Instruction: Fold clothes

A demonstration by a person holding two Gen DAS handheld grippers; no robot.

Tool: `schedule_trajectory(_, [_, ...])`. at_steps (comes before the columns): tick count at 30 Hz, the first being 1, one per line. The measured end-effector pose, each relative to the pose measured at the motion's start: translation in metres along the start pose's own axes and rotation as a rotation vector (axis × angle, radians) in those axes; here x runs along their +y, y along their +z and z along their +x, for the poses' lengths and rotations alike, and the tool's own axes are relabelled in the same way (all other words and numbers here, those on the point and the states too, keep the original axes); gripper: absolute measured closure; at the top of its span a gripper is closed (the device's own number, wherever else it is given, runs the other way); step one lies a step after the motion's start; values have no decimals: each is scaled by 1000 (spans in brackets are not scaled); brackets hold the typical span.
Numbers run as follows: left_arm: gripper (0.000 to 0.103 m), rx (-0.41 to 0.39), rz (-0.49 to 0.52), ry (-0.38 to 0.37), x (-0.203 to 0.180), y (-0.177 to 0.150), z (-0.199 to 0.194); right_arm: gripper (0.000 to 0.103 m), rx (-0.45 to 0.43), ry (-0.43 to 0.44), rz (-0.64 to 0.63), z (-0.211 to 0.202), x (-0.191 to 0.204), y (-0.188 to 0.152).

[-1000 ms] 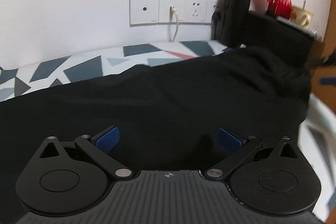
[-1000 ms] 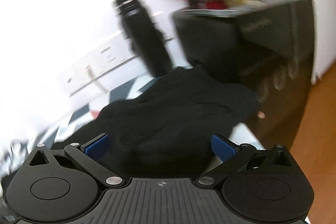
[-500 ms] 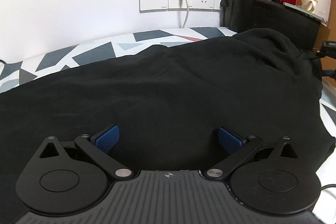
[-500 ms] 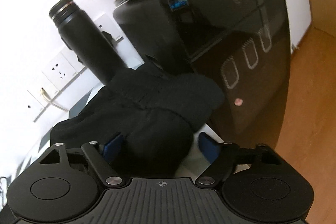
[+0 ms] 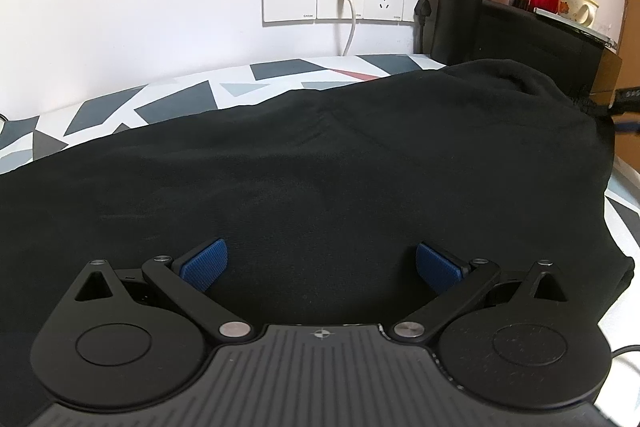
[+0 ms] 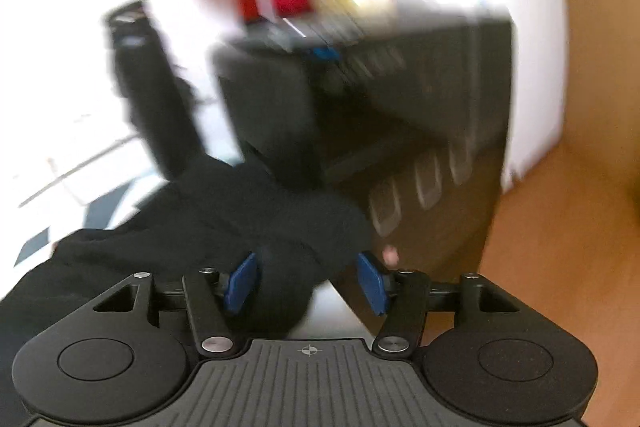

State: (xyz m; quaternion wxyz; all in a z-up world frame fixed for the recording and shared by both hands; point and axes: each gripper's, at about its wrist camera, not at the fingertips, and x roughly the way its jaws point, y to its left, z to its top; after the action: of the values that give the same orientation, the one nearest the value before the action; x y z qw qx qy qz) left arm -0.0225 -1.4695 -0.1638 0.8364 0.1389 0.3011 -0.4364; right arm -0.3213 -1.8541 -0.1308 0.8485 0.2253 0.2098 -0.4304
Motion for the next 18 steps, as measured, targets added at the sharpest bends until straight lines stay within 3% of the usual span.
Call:
schedule_trajectory(3, [0, -1, 8, 9, -3, 0, 0, 50, -29, 66, -105, -6, 24, 18])
schedule_trajectory(8, [0, -24, -17, -7, 6, 8, -6, 51, 2, 99, -193, 26, 65, 41])
schedule_trajectory(13, [0, -57, -123, -2, 35, 27, -3, 54, 56, 85, -238, 71, 92, 47])
schedule_trajectory(18, [0, 21, -338, -12, 72, 55, 0, 55, 92, 95, -327, 88, 97, 38])
